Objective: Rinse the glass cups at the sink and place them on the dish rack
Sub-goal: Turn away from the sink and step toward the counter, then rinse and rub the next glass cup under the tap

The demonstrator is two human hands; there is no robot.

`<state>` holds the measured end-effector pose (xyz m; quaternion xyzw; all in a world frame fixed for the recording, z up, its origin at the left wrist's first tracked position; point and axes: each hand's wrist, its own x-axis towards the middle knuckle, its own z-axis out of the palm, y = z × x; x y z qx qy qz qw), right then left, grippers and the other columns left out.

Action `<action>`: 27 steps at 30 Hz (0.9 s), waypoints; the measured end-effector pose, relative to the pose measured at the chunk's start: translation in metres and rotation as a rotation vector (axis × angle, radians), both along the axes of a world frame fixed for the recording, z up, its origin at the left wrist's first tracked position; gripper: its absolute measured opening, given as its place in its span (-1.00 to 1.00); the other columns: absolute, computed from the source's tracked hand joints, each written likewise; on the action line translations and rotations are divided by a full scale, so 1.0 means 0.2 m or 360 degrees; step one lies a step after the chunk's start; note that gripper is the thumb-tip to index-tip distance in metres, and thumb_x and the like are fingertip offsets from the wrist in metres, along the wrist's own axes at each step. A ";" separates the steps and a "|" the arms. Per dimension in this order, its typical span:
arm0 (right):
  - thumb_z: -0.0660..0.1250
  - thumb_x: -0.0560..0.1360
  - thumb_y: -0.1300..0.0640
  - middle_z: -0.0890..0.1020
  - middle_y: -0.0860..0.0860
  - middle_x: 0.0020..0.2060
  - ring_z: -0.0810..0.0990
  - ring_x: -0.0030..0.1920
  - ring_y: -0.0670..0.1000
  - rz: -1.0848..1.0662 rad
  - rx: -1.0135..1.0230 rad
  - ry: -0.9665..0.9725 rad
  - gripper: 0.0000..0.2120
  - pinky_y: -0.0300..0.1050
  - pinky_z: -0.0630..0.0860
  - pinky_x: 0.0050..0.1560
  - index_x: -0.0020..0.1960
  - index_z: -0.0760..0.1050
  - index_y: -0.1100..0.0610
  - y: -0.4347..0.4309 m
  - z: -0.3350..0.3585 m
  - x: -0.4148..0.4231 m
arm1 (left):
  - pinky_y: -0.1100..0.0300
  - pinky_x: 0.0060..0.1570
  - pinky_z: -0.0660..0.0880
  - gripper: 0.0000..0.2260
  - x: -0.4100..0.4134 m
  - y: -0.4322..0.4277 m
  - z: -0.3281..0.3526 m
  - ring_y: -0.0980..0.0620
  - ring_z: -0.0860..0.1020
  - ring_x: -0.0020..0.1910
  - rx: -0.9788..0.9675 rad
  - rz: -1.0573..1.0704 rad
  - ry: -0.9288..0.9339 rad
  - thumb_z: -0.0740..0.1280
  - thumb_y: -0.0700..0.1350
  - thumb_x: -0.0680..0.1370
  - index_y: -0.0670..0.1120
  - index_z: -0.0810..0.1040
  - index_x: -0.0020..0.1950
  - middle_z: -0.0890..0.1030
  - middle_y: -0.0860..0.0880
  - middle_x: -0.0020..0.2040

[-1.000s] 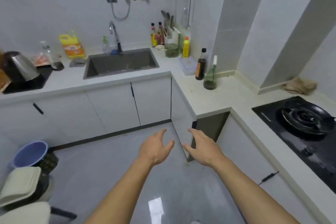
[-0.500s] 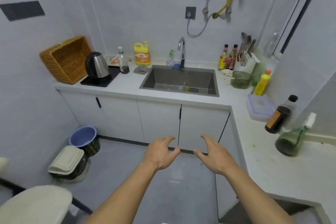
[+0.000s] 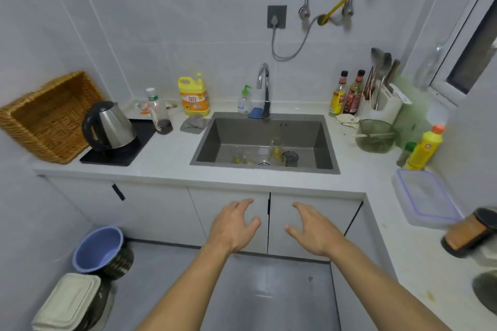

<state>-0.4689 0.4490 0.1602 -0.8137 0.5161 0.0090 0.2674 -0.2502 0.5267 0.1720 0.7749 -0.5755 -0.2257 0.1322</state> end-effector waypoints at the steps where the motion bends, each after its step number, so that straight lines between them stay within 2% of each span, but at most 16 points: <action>1: 0.21 0.66 -0.22 0.21 0.06 0.63 0.25 0.59 0.10 -0.0020 0.0000 0.0010 -0.29 0.00 0.24 0.57 0.67 0.05 0.05 -0.09 0.00 0.04 | 0.05 0.50 0.30 -0.46 0.04 -0.10 0.01 -0.07 0.33 0.55 0.0006 -0.0014 0.0002 0.21 0.16 0.67 0.09 0.26 0.65 0.39 -0.04 0.57; 8: 0.23 0.67 -0.14 0.20 0.03 0.63 0.24 0.59 0.10 -0.0069 0.0047 -0.0029 -0.32 0.06 0.28 0.55 0.67 0.05 0.04 -0.60 0.04 0.30 | 0.00 0.52 0.32 -0.48 0.29 -0.71 -0.02 -0.08 0.34 0.54 0.0066 -0.0074 0.0008 0.24 0.12 0.67 0.09 0.28 0.63 0.41 -0.05 0.57; 13: 0.23 0.66 -0.13 0.31 0.05 0.58 0.36 0.52 0.12 -0.0056 0.0064 0.0000 -0.36 0.04 0.35 0.47 0.64 0.12 0.05 -1.01 -0.03 0.42 | 0.04 0.47 0.36 -0.50 0.37 -1.13 -0.09 -0.07 0.39 0.51 0.0079 -0.0090 0.0018 0.24 0.11 0.67 0.09 0.34 0.61 0.43 0.00 0.56; 17: 0.26 0.65 -0.07 0.38 0.09 0.51 0.44 0.44 0.15 -0.0047 0.0125 0.0001 -0.44 0.10 0.40 0.43 0.58 0.21 0.05 -1.40 -0.11 0.48 | 0.03 0.40 0.43 -0.54 0.43 -1.48 -0.17 -0.12 0.47 0.43 0.0077 -0.0051 0.0065 0.28 0.04 0.65 0.06 0.40 0.56 0.48 -0.04 0.50; 21: 0.17 0.70 -0.10 0.48 0.12 0.40 0.52 0.32 0.13 0.0038 0.0194 0.0024 -0.53 0.02 0.47 0.33 0.52 0.31 0.12 -1.74 -0.17 0.53 | 0.05 0.48 0.36 -0.56 0.45 -1.81 -0.26 -0.10 0.45 0.46 0.0133 0.0007 0.0074 0.30 0.01 0.66 0.02 0.43 0.55 0.49 -0.04 0.49; 27: 0.26 0.64 -0.06 0.49 0.10 0.42 0.50 0.38 0.15 0.0011 0.0314 0.0116 -0.50 0.09 0.46 0.38 0.52 0.29 0.08 -2.15 -0.38 0.60 | 0.00 0.43 0.43 -0.58 0.44 -2.23 -0.42 -0.08 0.49 0.39 0.0245 0.0025 0.0114 0.29 -0.05 0.66 0.11 0.45 0.53 0.55 -0.01 0.40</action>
